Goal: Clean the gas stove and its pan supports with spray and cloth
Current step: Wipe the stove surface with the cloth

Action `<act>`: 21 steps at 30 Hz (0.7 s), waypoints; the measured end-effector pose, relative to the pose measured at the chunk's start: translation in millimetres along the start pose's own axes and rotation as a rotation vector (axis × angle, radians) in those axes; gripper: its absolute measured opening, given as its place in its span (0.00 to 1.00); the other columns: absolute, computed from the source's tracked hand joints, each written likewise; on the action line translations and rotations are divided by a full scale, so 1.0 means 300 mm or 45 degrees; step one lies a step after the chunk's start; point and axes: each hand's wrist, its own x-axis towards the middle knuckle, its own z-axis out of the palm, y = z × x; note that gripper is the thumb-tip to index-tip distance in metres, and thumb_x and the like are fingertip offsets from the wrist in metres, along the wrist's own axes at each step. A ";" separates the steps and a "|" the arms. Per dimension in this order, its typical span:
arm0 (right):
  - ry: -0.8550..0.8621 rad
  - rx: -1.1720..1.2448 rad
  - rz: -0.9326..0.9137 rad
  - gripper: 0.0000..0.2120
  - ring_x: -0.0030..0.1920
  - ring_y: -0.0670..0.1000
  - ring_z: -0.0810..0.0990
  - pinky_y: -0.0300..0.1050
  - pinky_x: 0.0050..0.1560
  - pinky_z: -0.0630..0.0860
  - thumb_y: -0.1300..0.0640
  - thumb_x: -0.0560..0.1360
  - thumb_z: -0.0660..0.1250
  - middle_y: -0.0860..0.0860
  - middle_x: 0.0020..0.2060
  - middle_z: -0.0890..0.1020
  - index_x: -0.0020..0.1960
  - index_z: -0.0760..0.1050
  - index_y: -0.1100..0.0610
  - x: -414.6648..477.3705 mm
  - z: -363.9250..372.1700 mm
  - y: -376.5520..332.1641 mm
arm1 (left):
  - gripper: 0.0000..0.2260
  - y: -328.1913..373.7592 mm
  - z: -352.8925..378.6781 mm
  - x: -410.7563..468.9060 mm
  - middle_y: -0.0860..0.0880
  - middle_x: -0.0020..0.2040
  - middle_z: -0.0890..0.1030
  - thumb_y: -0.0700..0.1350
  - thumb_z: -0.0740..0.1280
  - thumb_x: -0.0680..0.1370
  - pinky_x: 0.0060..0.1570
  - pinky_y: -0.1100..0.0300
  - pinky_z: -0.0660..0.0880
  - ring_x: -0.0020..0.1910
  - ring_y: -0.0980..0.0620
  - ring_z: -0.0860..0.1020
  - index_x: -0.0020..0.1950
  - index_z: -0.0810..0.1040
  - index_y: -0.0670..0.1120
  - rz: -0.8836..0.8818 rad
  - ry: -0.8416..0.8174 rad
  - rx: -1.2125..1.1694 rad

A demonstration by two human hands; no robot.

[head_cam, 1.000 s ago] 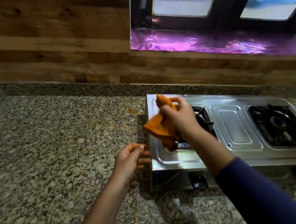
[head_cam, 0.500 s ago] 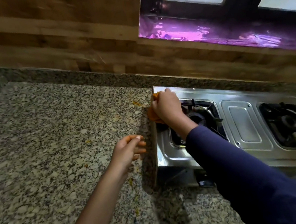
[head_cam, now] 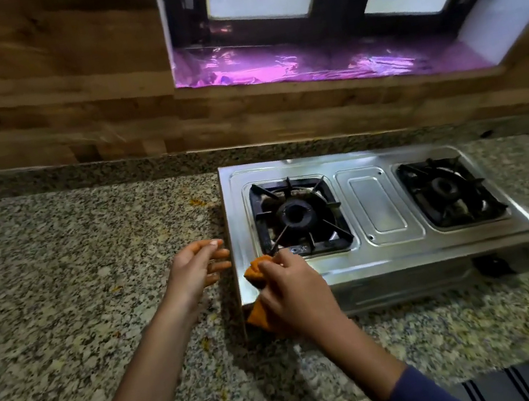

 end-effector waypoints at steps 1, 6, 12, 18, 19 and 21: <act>0.013 -0.014 0.015 0.11 0.50 0.56 0.75 0.45 0.39 0.69 0.52 0.72 0.65 0.53 0.50 0.73 0.52 0.75 0.55 -0.014 -0.013 0.029 | 0.08 0.004 0.011 -0.004 0.45 0.47 0.84 0.45 0.63 0.81 0.42 0.57 0.72 0.40 0.49 0.81 0.55 0.79 0.44 0.013 -0.010 0.012; 0.198 -0.021 0.332 0.14 0.49 0.56 0.77 0.46 0.42 0.74 0.53 0.71 0.68 0.52 0.50 0.76 0.57 0.79 0.52 -0.081 -0.093 0.229 | 0.06 0.016 0.028 -0.017 0.46 0.45 0.83 0.44 0.63 0.81 0.40 0.58 0.72 0.41 0.50 0.79 0.52 0.79 0.45 0.035 -0.025 0.020; 0.382 0.008 0.742 0.15 0.46 0.57 0.77 0.43 0.43 0.68 0.55 0.74 0.69 0.54 0.46 0.76 0.60 0.80 0.55 -0.125 -0.192 0.399 | 0.06 0.010 0.023 -0.038 0.46 0.46 0.84 0.44 0.63 0.81 0.42 0.56 0.73 0.41 0.51 0.80 0.51 0.80 0.46 0.063 -0.033 0.052; 0.451 0.206 0.401 0.17 0.50 0.49 0.75 0.41 0.49 0.70 0.59 0.72 0.71 0.47 0.49 0.76 0.60 0.76 0.49 -0.100 -0.170 0.136 | 0.06 0.003 0.026 -0.035 0.46 0.48 0.84 0.46 0.64 0.80 0.44 0.55 0.73 0.43 0.50 0.80 0.50 0.80 0.47 0.081 -0.039 0.057; 0.399 0.228 0.281 0.17 0.52 0.48 0.74 0.40 0.50 0.70 0.60 0.71 0.70 0.47 0.51 0.77 0.59 0.75 0.48 -0.088 -0.141 0.073 | 0.06 0.003 0.029 -0.034 0.47 0.48 0.84 0.46 0.64 0.80 0.45 0.55 0.73 0.44 0.49 0.80 0.50 0.80 0.47 0.081 -0.039 0.054; 0.242 0.214 0.093 0.16 0.54 0.51 0.73 0.41 0.49 0.71 0.59 0.72 0.67 0.49 0.54 0.78 0.59 0.75 0.49 -0.062 -0.070 -0.028 | 0.06 0.009 0.042 -0.034 0.47 0.48 0.84 0.46 0.65 0.80 0.45 0.55 0.74 0.46 0.49 0.80 0.51 0.80 0.47 0.084 -0.044 0.045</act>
